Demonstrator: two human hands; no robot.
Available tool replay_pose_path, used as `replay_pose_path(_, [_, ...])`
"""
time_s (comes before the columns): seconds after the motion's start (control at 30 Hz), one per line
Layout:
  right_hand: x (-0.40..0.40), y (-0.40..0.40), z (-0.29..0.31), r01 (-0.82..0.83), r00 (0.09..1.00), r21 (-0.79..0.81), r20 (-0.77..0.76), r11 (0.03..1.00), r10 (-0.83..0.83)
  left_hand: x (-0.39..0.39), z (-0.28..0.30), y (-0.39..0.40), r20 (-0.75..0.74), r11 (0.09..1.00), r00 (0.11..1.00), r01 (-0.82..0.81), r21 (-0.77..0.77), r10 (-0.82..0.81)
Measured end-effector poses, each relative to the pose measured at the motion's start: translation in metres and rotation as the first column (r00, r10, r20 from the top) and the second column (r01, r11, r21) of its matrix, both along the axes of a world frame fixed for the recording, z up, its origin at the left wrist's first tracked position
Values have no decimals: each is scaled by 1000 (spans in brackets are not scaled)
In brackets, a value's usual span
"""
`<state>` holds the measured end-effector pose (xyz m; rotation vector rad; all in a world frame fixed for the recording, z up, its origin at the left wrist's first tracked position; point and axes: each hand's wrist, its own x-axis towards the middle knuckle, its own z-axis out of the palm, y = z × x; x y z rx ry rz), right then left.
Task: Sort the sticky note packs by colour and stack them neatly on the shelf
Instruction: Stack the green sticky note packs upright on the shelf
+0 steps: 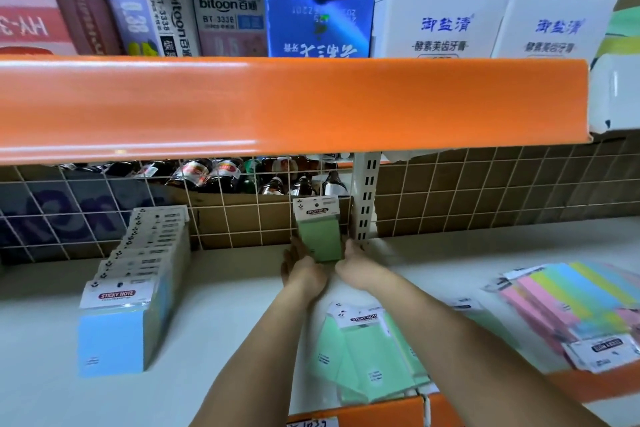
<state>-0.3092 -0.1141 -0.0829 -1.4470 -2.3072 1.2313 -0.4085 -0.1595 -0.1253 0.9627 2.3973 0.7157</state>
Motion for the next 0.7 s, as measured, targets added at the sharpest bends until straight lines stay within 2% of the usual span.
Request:
replay_pose_path(0.17, [-9,5,-2,-17,989,24,148,1000,14,-7,2,6,49,998,997,-55,40,53])
replay_pose_path(0.4, [-9,4,1,-58,980,25,194,998,52,-14,5,3,109,992,993,-58,111,46])
replay_pose_path(0.63, [2,9,-1,-45,973,6,228,999,42,-13,6,-3,205,972,974,-133,195,93])
replay_pose_path(0.7, [4,11,-3,-51,960,42,276,998,37,-15,7,-6,232,969,968,-141,203,92])
